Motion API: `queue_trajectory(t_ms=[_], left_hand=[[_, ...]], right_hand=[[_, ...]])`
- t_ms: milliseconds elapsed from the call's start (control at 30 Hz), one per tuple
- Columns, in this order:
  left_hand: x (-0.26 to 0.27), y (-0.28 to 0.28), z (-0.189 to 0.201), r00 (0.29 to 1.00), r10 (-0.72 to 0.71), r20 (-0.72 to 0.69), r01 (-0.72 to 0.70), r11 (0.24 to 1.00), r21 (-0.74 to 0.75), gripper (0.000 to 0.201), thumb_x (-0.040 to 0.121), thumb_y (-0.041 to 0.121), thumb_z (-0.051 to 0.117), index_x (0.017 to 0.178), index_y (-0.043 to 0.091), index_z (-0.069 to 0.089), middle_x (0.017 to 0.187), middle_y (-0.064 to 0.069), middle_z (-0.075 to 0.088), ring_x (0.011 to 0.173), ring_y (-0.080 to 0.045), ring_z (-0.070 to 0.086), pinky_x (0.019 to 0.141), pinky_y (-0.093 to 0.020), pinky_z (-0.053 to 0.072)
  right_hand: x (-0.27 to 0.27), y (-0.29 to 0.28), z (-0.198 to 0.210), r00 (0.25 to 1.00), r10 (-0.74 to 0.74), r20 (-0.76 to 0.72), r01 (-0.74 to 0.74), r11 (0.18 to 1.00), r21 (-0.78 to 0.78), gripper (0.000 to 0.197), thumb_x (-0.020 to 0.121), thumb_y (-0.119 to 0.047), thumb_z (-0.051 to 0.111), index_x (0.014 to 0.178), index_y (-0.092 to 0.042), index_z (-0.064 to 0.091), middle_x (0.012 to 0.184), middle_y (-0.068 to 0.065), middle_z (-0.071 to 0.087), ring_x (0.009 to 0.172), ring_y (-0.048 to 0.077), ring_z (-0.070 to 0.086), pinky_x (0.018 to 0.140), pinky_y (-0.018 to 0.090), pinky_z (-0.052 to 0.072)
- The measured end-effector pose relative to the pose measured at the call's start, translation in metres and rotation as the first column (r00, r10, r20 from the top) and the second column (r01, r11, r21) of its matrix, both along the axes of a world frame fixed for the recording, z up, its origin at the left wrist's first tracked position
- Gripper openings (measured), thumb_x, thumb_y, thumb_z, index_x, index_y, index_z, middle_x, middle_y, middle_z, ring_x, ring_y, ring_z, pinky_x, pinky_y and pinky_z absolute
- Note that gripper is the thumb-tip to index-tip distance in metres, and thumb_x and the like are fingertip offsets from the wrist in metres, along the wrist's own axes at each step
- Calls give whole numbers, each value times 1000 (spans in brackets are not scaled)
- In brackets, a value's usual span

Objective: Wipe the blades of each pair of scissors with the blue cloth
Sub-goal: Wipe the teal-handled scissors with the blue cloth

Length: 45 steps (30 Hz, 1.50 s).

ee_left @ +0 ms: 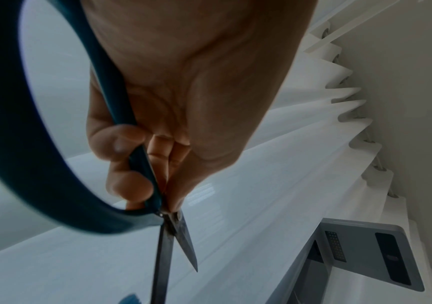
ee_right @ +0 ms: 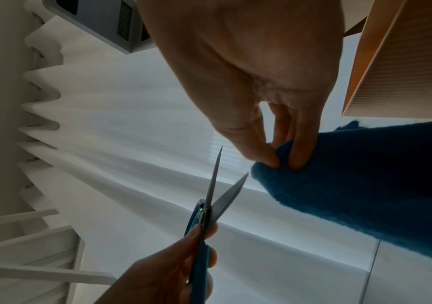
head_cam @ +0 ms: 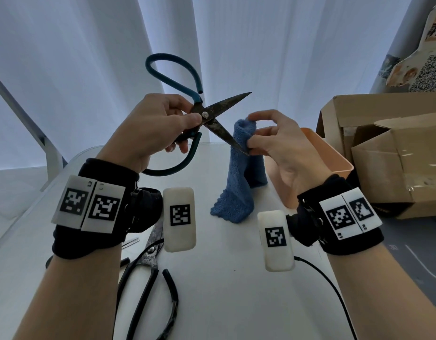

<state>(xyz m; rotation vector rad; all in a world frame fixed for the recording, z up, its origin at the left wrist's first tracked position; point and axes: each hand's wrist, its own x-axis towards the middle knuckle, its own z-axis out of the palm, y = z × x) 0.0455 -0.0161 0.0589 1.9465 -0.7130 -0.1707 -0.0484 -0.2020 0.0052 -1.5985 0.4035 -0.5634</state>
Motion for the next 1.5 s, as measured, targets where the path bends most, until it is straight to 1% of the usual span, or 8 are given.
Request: queue_trajectory(t_ms=[133, 233, 433, 667, 833, 1033, 1200, 1500], left_hand=[[1, -1, -1, 1000, 9, 5, -9, 1000, 20, 7, 95, 17, 65, 97, 12, 69, 63, 0, 62, 48, -13, 56, 42, -19, 37], [0, -1, -1, 1000, 7, 7, -7, 1000, 29, 6, 95, 17, 65, 96, 13, 70, 65, -4, 62, 48, -13, 56, 42, -19, 37], [1, -2, -1, 1000, 15, 11, -15, 999, 35, 7, 95, 18, 65, 97, 12, 69, 63, -3, 62, 48, -13, 56, 42, -18, 37], [-1, -2, -1, 1000, 0, 8, 0, 999, 53, 6, 95, 18, 65, 94, 14, 69, 64, -4, 64, 51, -15, 56, 43, -19, 37], [-2, -3, -1, 1000, -6, 6, 6, 998, 60, 7, 95, 18, 65, 96, 12, 70, 67, -5, 66, 49, -14, 55, 42, -18, 37], [-5, -4, 0, 1000, -23, -3, 23, 998, 57, 7, 95, 17, 65, 96, 11, 70, 59, 3, 64, 48, -13, 56, 42, -18, 37], [-5, 0, 4, 1000, -19, 8, 19, 1000, 6, 7, 96, 18, 64, 93, 16, 70, 60, 6, 63, 49, -12, 56, 43, -18, 37], [-2, 5, 5, 998, 32, 48, -31, 999, -24, 6, 95, 17, 64, 94, 15, 69, 68, -3, 65, 48, -12, 56, 42, -18, 38]], right_hand=[[0, -1, 1, 999, -18, -45, 17, 1000, -26, 27, 81, 1, 70, 100, -17, 64, 88, 5, 64, 76, 13, 59, 58, 19, 45], [1, 2, 3, 1000, -4, 0, 4, 1000, 21, 11, 86, -3, 67, 89, -14, 67, 89, 9, 67, 78, 17, 63, 67, 25, 56], [-2, 1, 5, 998, 51, 42, -52, 998, 21, 16, 87, 3, 68, 86, -13, 65, 80, 6, 66, 74, 17, 65, 74, 27, 56], [-4, -1, 5, 997, 70, 43, -75, 988, 132, 37, 79, 6, 74, 108, -15, 63, 98, 16, 65, 78, 23, 67, 65, 27, 56], [-2, -2, 1, 1000, 2, 6, -2, 999, 53, 26, 81, 6, 70, 89, -16, 60, 89, 16, 61, 76, 29, 61, 74, 42, 57], [0, -1, 5, 989, -136, 56, 137, 990, -22, 22, 86, -3, 65, 77, -19, 54, 70, 1, 57, 58, 10, 53, 53, 21, 44], [-3, -2, 15, 953, -168, 251, 88, 950, 301, 9, 94, -13, 64, 90, -18, 58, 79, 0, 60, 63, 10, 58, 59, 23, 49], [-4, -7, 14, 983, 25, 184, -61, 979, 192, 41, 92, 14, 43, 110, -9, 71, 107, 7, 74, 84, 16, 68, 75, 25, 55]])
